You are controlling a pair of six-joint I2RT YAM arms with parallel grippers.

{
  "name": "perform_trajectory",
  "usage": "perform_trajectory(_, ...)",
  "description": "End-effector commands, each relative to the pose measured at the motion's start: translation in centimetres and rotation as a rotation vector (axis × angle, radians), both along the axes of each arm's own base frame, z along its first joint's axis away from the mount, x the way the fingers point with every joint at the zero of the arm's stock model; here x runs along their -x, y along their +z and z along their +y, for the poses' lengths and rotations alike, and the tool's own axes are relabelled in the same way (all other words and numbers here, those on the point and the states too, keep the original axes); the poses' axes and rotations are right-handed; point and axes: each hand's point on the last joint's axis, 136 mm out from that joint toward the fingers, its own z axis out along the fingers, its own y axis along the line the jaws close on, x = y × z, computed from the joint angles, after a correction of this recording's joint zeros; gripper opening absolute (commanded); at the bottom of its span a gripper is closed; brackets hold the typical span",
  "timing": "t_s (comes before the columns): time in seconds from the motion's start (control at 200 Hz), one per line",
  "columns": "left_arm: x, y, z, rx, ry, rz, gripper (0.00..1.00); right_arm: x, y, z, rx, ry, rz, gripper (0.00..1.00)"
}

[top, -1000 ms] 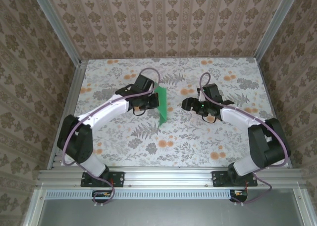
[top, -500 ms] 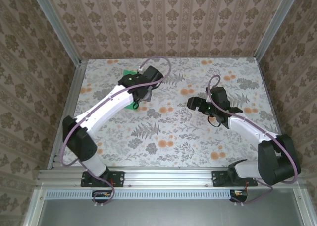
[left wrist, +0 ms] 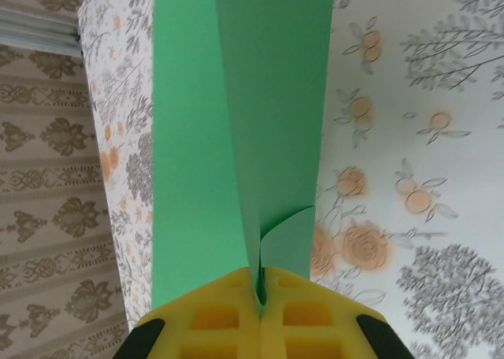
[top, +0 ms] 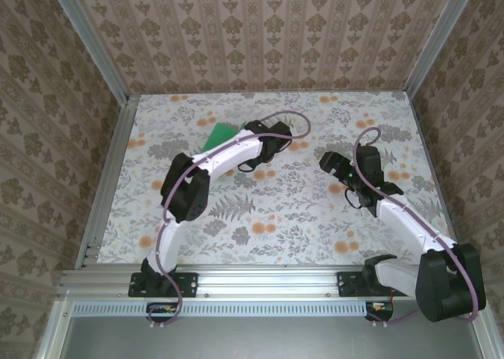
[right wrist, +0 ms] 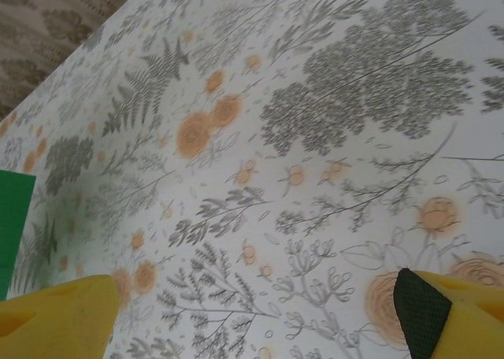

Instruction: Fold a paper plane with a square sheet of paper (pick it up from the middle)

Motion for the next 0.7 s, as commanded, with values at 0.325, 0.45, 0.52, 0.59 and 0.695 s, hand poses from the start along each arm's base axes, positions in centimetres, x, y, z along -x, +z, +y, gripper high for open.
perform_trajectory(0.325,-0.6,-4.9,-4.4,-0.025,-0.094,0.094,0.04,1.0,-1.8,-3.4,0.006,-0.155,0.062,0.92)
perform_trajectory(0.45,0.1,-6.2,-5.3,-0.013,-0.103,0.124,0.05,1.1,-2.1,-3.7,-0.004,-0.168,0.066,0.92)
perform_trajectory(0.52,0.6,-6.8,-5.6,-0.006,-0.101,0.137,0.06,1.1,-2.3,-3.7,-0.007,-0.17,0.072,0.92)
perform_trajectory(0.59,1.0,-7.3,-5.9,0.0,-0.097,0.148,0.07,1.1,-2.3,-3.7,-0.012,-0.171,0.074,0.92)
perform_trajectory(0.695,1.6,-7.9,-6.2,0.025,-0.087,0.171,0.11,1.1,-2.5,-3.7,-0.017,-0.171,0.082,0.92)
